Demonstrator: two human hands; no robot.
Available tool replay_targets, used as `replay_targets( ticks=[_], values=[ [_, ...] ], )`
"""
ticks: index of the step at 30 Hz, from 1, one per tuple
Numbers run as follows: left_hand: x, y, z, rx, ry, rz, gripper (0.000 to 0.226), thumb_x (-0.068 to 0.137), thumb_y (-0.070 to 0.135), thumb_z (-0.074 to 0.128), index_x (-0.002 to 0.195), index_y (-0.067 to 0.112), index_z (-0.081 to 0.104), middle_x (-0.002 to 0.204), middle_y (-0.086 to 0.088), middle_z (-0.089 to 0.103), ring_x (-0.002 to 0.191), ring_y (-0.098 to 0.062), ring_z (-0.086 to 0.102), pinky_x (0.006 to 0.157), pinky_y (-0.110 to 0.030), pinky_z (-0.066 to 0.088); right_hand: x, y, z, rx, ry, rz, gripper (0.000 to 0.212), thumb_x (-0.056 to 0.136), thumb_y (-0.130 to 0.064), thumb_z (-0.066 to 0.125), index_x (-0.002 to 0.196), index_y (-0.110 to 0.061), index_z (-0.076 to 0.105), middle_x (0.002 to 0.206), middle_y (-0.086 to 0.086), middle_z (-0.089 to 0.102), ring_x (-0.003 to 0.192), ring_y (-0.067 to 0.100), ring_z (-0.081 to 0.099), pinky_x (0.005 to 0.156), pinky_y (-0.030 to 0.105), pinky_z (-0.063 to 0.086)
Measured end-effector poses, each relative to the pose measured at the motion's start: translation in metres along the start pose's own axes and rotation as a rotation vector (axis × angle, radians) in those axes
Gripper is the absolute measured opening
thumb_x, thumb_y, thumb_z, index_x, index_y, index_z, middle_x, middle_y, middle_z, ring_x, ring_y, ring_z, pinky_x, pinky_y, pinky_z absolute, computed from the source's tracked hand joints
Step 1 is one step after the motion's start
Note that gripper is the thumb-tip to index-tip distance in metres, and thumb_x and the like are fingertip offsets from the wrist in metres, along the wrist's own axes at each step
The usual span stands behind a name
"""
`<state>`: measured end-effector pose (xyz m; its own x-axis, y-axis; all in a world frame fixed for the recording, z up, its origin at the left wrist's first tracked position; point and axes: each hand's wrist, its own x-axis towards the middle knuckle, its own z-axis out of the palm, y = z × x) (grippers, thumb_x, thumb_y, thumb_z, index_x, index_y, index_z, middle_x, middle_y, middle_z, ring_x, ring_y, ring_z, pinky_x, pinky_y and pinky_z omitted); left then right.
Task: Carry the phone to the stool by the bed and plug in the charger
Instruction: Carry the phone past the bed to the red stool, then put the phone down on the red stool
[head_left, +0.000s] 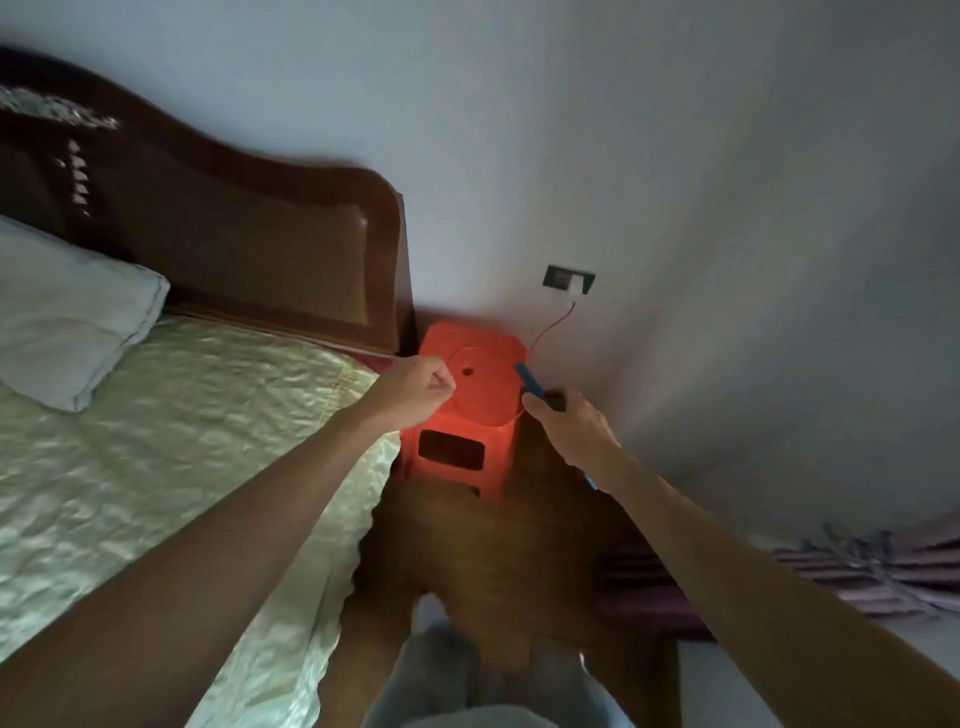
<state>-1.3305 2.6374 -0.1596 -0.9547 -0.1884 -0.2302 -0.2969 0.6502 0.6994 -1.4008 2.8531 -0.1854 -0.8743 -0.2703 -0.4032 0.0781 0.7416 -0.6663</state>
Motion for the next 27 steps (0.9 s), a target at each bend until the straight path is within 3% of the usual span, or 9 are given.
replay_targets(
  ticks=[4,8,10,14,19,23,27],
  values=[
    [0.041,-0.024,0.002,-0.033,-0.083,-0.036,0.013,0.087,0.018,0.055,0.089,0.016,0.068,0.081,0.009,0.064,0.075,-0.010,0.062,0.069,-0.024,0.045,0.045,-0.014,0.015,-0.028,-0.018,0.038,0.046,0.090,-0.059,0.051,0.117,-0.021,0.052,0.077,-0.009,0.055,0.061,0.008,0.056,0.048,0.024,0.040],
    [0.079,-0.048,0.001,-0.045,-0.087,-0.072,0.013,0.087,0.018,0.056,0.092,0.016,0.067,0.085,0.007,0.062,0.073,-0.002,0.058,0.065,-0.017,0.041,0.093,-0.017,0.029,-0.019,-0.064,0.094,0.049,0.090,-0.056,0.051,0.123,-0.020,0.051,0.089,-0.002,0.062,0.070,0.015,0.058,0.056,0.028,0.043],
    [0.099,-0.057,0.001,-0.038,-0.089,-0.104,0.014,0.087,0.017,0.055,0.093,0.015,0.068,0.088,0.006,0.064,0.079,-0.006,0.060,0.066,-0.015,0.040,0.118,-0.019,0.037,-0.013,-0.100,0.119,0.047,0.091,-0.055,0.050,0.123,-0.020,0.050,0.088,-0.003,0.060,0.073,0.015,0.060,0.059,0.030,0.045],
    [0.138,-0.072,0.000,-0.031,-0.101,-0.181,0.018,0.087,0.015,0.055,0.096,0.009,0.069,0.101,-0.005,0.071,0.097,-0.017,0.064,0.083,-0.026,0.047,0.169,-0.023,0.052,0.009,-0.174,0.165,0.045,0.089,-0.052,0.050,0.122,-0.022,0.050,0.102,0.006,0.062,0.084,0.022,0.062,0.073,0.040,0.050],
    [0.190,-0.089,0.006,-0.015,-0.108,-0.278,0.020,0.086,0.012,0.054,0.096,0.004,0.069,0.103,-0.012,0.072,0.099,-0.023,0.064,0.090,-0.034,0.048,0.227,-0.025,0.071,0.035,-0.220,0.182,0.043,0.088,-0.043,0.055,0.121,-0.018,0.053,0.096,0.004,0.061,0.081,0.020,0.059,0.066,0.033,0.039],
    [0.225,-0.113,0.025,-0.052,-0.102,-0.330,0.019,0.084,0.011,0.054,0.094,0.004,0.069,0.100,-0.011,0.070,0.097,-0.023,0.063,0.090,-0.036,0.047,0.271,-0.011,0.095,-0.021,-0.238,0.205,0.046,0.084,-0.043,0.061,0.121,-0.017,0.052,0.109,0.013,0.060,0.101,0.034,0.058,0.083,0.040,0.045],
    [0.249,-0.154,0.054,-0.055,-0.139,-0.345,0.016,0.083,0.010,0.056,0.093,0.005,0.067,0.095,-0.011,0.070,0.093,-0.024,0.064,0.088,-0.040,0.048,0.309,0.012,0.128,-0.080,-0.214,0.244,0.062,0.077,-0.043,0.069,0.128,-0.015,0.047,0.127,0.022,0.050,0.114,0.041,0.053,0.097,0.051,0.046]
  ],
)
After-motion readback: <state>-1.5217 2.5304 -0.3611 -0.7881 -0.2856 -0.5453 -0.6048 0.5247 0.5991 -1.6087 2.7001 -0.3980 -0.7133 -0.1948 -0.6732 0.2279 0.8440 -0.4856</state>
